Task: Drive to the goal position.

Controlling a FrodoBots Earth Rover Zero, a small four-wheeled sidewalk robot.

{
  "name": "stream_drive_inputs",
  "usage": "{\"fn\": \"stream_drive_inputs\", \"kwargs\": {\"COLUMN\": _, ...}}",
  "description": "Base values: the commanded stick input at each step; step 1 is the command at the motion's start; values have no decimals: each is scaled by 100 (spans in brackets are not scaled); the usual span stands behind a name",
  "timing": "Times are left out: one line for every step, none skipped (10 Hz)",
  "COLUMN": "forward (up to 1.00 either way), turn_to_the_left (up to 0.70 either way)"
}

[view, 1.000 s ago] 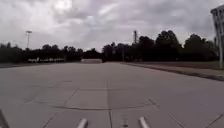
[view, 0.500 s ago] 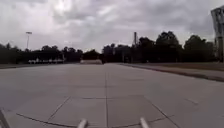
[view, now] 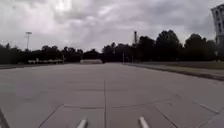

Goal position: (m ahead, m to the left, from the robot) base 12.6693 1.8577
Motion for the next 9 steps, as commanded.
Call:
{"fn": "stream_drive_inputs", "kwargs": {"forward": 70, "turn_to_the_left": 0}}
{"fn": "stream_drive_inputs", "kwargs": {"forward": 70, "turn_to_the_left": 0}}
{"fn": "stream_drive_inputs", "kwargs": {"forward": 70, "turn_to_the_left": 0}}
{"fn": "stream_drive_inputs", "kwargs": {"forward": 70, "turn_to_the_left": 0}}
{"fn": "stream_drive_inputs", "kwargs": {"forward": 70, "turn_to_the_left": 0}}
{"fn": "stream_drive_inputs", "kwargs": {"forward": 70, "turn_to_the_left": 0}}
{"fn": "stream_drive_inputs", "kwargs": {"forward": 70, "turn_to_the_left": 0}}
{"fn": "stream_drive_inputs", "kwargs": {"forward": 70, "turn_to_the_left": 0}}
{"fn": "stream_drive_inputs", "kwargs": {"forward": 70, "turn_to_the_left": 0}}
